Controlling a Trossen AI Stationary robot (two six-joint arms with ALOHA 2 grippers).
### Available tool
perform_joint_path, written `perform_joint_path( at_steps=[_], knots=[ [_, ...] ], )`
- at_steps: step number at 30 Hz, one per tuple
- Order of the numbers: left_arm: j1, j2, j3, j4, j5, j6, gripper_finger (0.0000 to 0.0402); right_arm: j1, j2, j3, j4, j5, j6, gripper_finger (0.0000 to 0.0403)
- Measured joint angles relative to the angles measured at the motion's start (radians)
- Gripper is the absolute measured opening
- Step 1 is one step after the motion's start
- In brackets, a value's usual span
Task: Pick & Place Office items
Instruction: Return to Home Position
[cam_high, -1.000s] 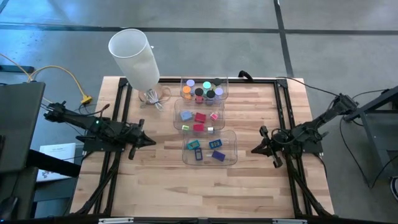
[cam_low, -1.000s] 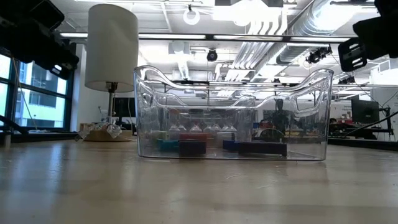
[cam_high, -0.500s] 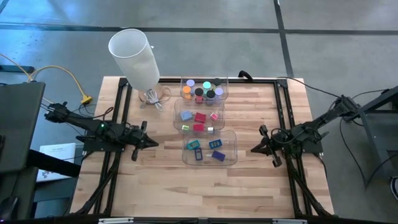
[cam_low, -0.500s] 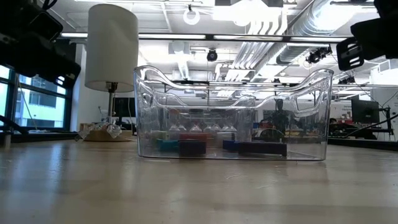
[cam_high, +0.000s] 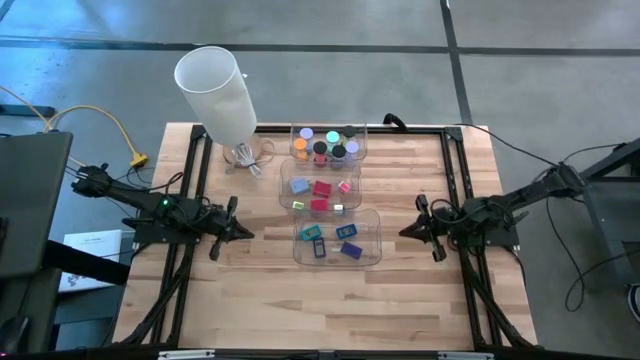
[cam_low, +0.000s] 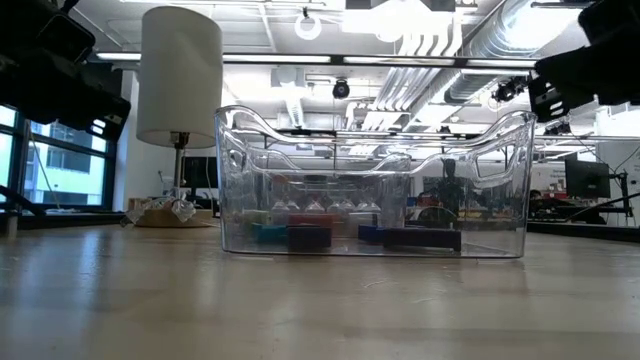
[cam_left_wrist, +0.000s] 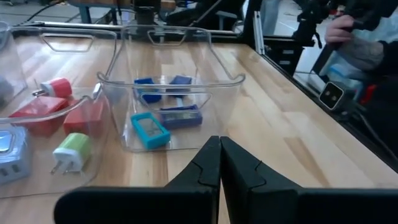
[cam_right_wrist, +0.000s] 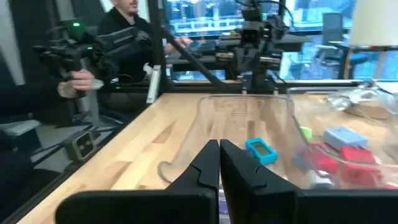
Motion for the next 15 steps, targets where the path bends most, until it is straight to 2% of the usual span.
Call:
perform_joint_path(
  at_steps=[8,15],
  knots=[
    [0.002,0.0,-0.001,0.015,-0.076,-0.006,0.0,-0.05,0.0,0.0,-0.069,0.051,0.057,0.0002],
    [0.002,0.0,-0.001,0.017,-0.08,-0.03,0.0,-0.051,0.0,-0.001,-0.088,0.09,0.085,0.0002]
  ],
)
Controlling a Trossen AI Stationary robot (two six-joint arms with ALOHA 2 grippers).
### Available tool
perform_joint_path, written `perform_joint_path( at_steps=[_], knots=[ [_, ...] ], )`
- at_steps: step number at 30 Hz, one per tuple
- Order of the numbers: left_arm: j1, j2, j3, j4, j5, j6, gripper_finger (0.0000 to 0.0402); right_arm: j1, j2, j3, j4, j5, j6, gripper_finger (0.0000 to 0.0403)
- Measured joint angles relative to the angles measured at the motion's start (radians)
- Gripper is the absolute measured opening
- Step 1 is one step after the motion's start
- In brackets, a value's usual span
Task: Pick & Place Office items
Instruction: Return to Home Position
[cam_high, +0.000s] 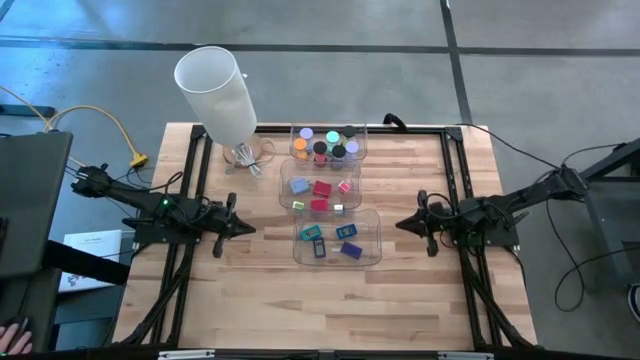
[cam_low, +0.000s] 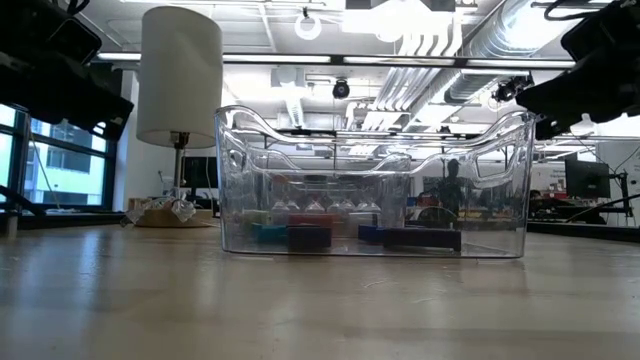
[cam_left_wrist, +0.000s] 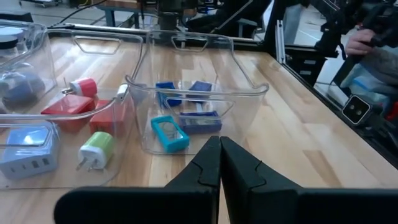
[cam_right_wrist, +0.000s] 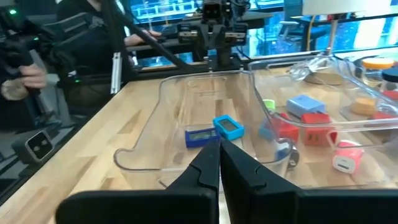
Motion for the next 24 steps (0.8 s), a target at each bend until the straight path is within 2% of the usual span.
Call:
perform_joint_path(
  at_steps=[7,24],
  knots=[
    [0.0,0.0,0.0,0.0,-0.003,0.106,0.0001,0.0,0.006,-0.001,-0.001,0.038,0.0,0.0002],
    [0.0,0.0,0.0,0.005,-0.004,0.082,0.0001,0.0,0.006,-0.001,-0.001,0.038,0.003,0.0002]
  ],
)
